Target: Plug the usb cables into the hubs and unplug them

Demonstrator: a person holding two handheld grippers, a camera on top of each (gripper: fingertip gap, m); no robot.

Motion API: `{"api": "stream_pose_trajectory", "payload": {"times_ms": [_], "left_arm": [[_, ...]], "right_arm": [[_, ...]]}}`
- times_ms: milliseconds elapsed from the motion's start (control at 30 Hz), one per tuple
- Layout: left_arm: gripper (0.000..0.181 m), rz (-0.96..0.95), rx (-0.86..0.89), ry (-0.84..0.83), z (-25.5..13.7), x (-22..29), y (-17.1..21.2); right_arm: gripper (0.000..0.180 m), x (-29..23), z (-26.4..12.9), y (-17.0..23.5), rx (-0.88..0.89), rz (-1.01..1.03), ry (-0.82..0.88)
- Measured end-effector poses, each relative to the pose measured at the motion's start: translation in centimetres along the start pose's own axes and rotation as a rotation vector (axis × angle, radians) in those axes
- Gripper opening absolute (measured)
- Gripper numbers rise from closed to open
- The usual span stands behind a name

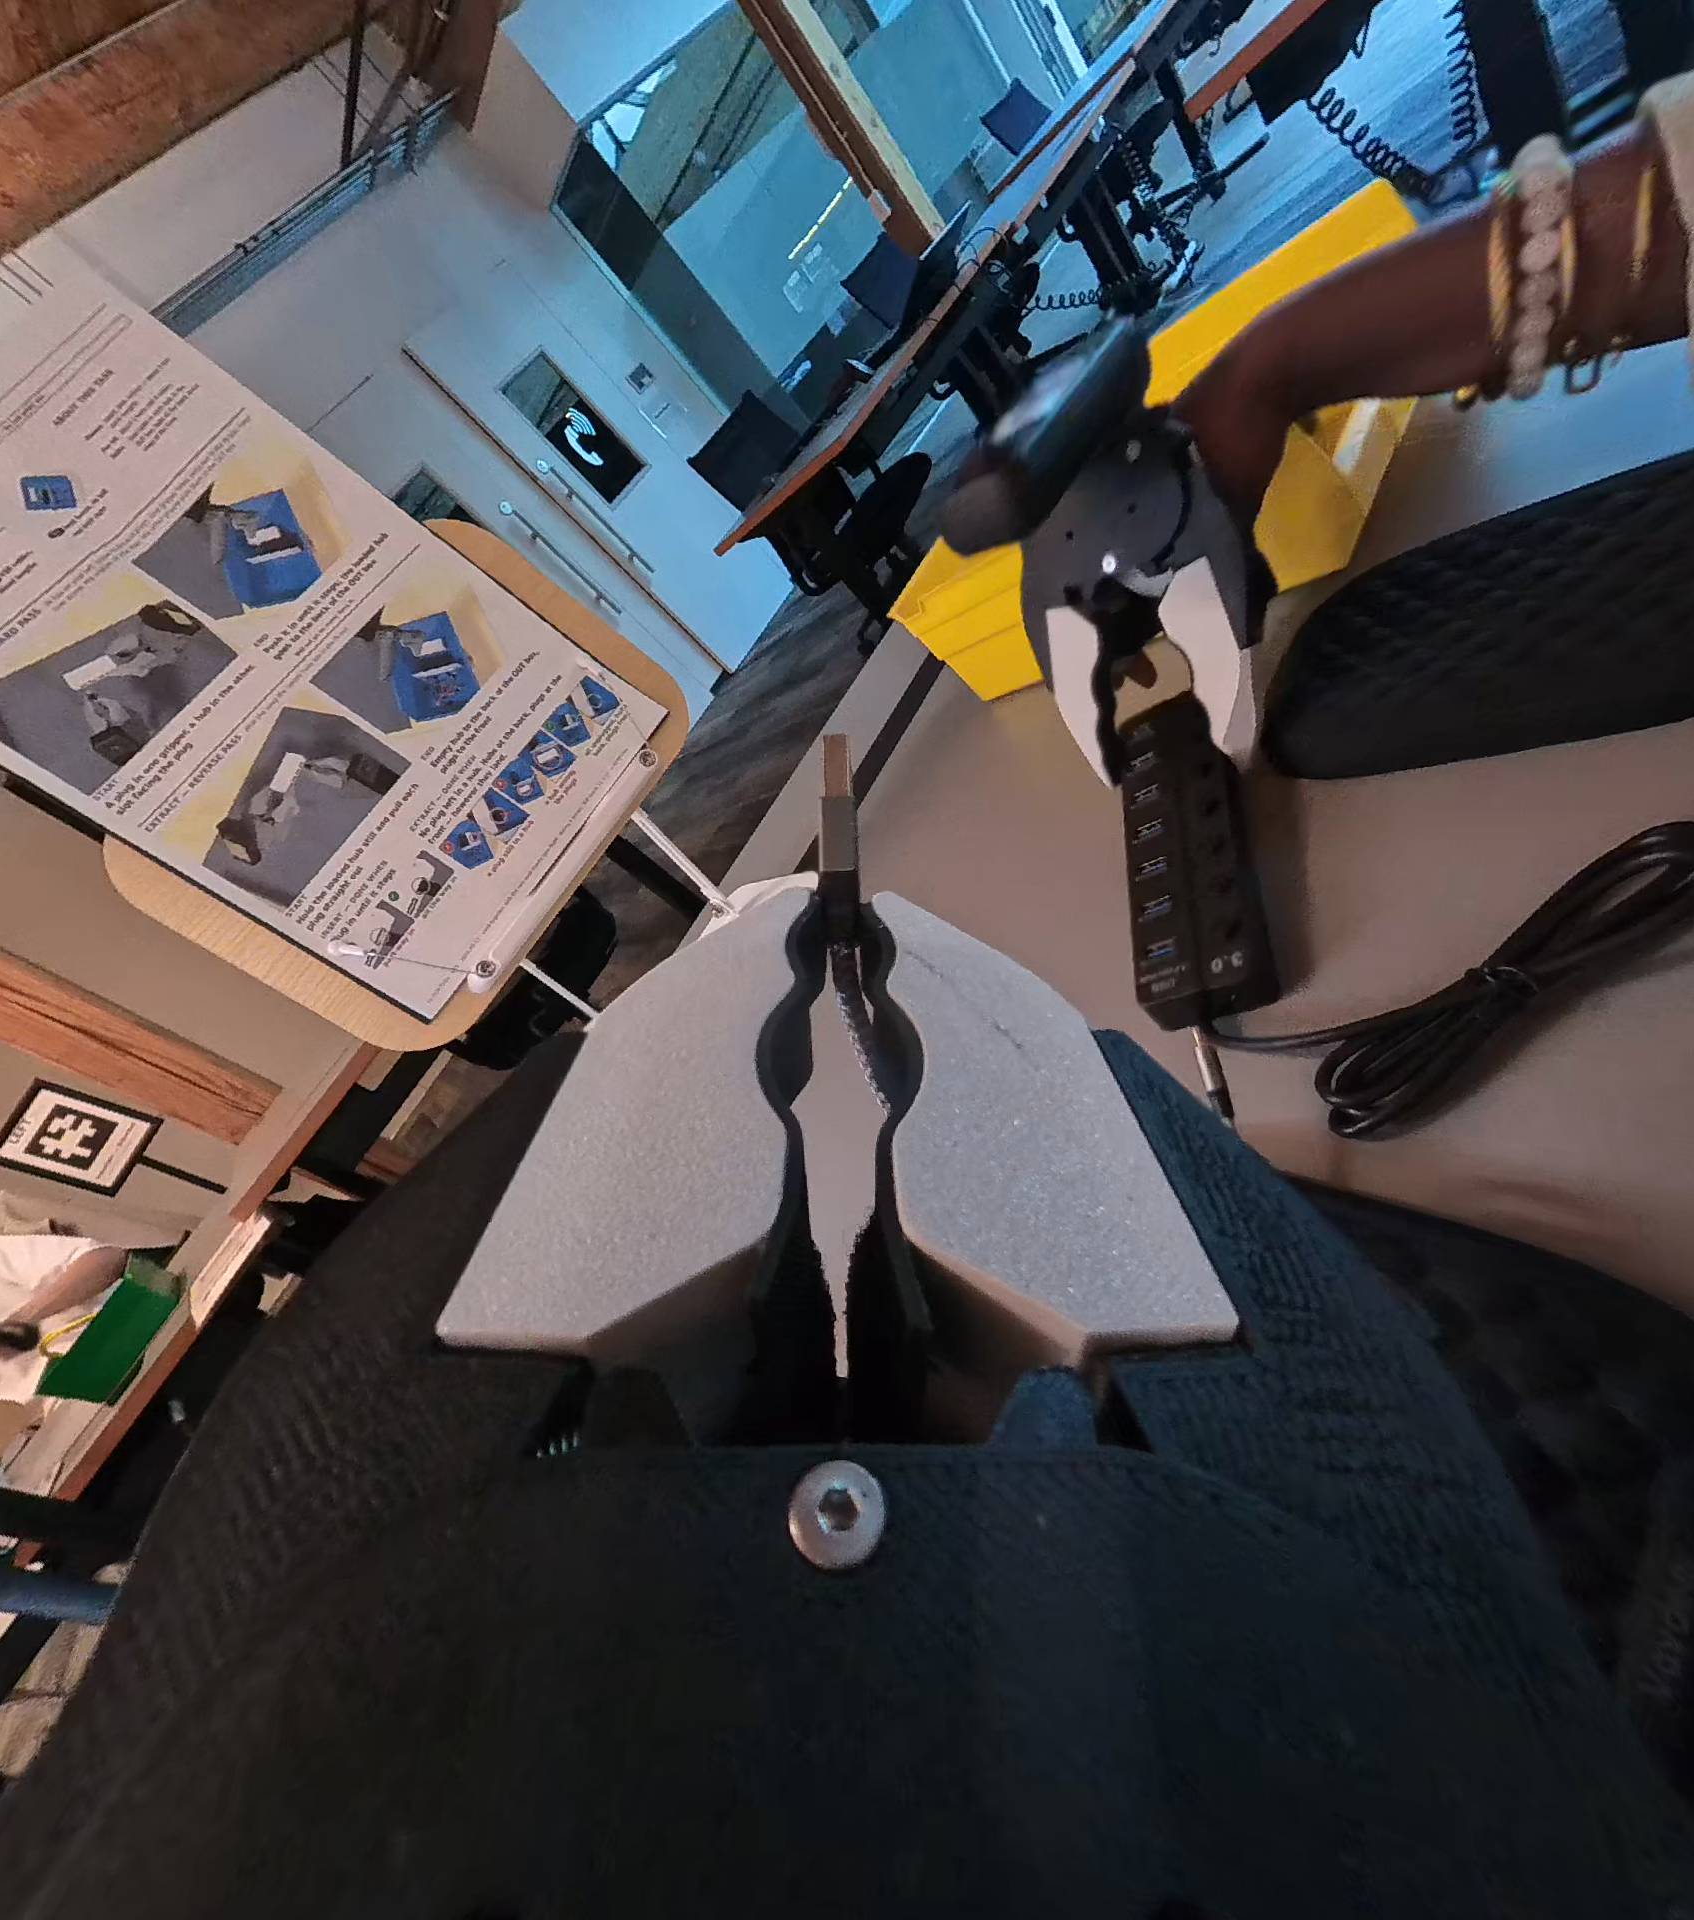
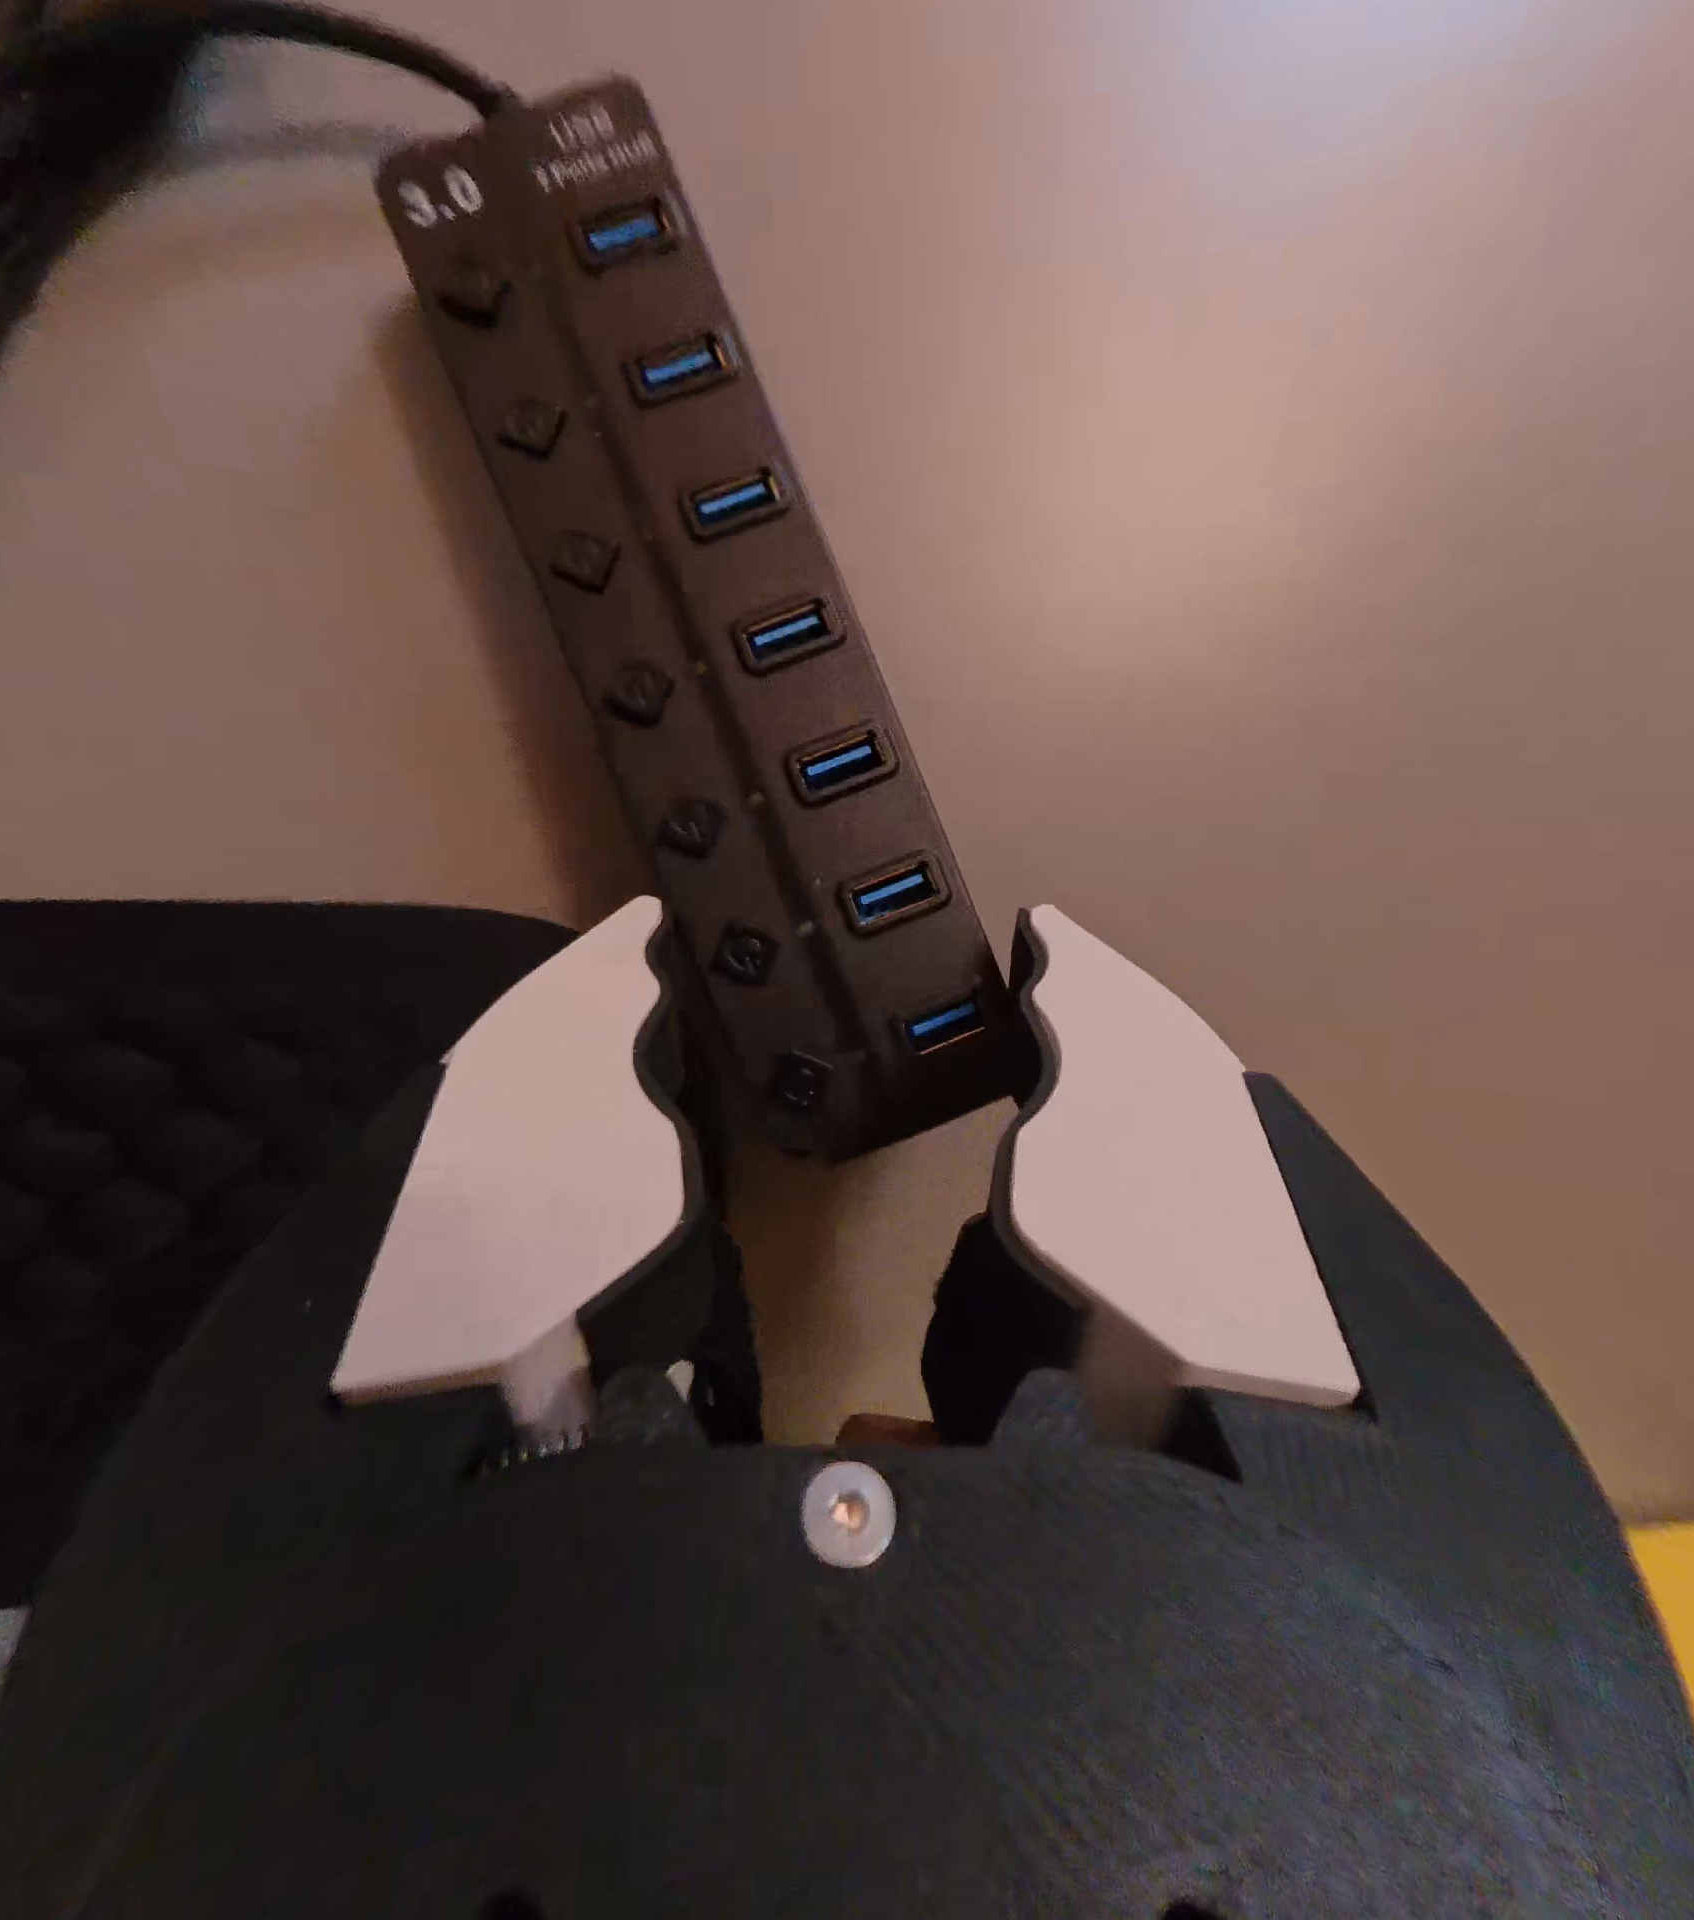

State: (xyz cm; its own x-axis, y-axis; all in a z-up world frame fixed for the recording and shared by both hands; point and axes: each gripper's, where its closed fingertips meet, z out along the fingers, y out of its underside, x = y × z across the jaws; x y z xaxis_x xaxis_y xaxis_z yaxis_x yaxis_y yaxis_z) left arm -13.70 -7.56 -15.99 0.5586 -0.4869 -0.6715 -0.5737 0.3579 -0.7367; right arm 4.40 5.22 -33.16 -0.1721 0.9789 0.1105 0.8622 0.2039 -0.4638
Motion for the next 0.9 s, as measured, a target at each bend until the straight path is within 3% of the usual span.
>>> {"api": "stream_pose_trajectory", "payload": {"times_ms": [33,133,233,467,633,767,900], "left_arm": [[0.006,-0.002,0.001,0.003,-0.1,0.0,0.0],[0.006,0.014,-0.008,0.008,0.1,0.3,0.0],[0.006,0.026,0.001,0.018,0.2,0.7,-0.4],[0.006,0.037,0.012,0.05,0.9,1.7,-1.4],[0.006,0.039,0.004,0.079,1.7,2.4,-1.5],[0.006,0.04,-0.005,0.084,2.3,2.7,-1.5],[0.006,0.073,-0.041,0.029,3.2,2.4,-1.3]], "right_arm": [[0.061,-0.6,-1.0,-1.0,0.014,-0.006,0.031],[0.059,-2.9,-4.2,-2.8,0.052,0.019,0.127],[0.057,-5.4,-6.1,-1.3,0.047,0.076,0.197],[0.053,-10.9,-4.9,3.9,0.232,0.105,0.191],[0.075,-10.8,-5.8,5.6,0.374,0.163,0.208],[0.082,-11.1,-5.6,3.9,0.553,0.216,0.168],[0.057,-10.9,-4.0,4.1,0.475,0.207,0.171]]}}
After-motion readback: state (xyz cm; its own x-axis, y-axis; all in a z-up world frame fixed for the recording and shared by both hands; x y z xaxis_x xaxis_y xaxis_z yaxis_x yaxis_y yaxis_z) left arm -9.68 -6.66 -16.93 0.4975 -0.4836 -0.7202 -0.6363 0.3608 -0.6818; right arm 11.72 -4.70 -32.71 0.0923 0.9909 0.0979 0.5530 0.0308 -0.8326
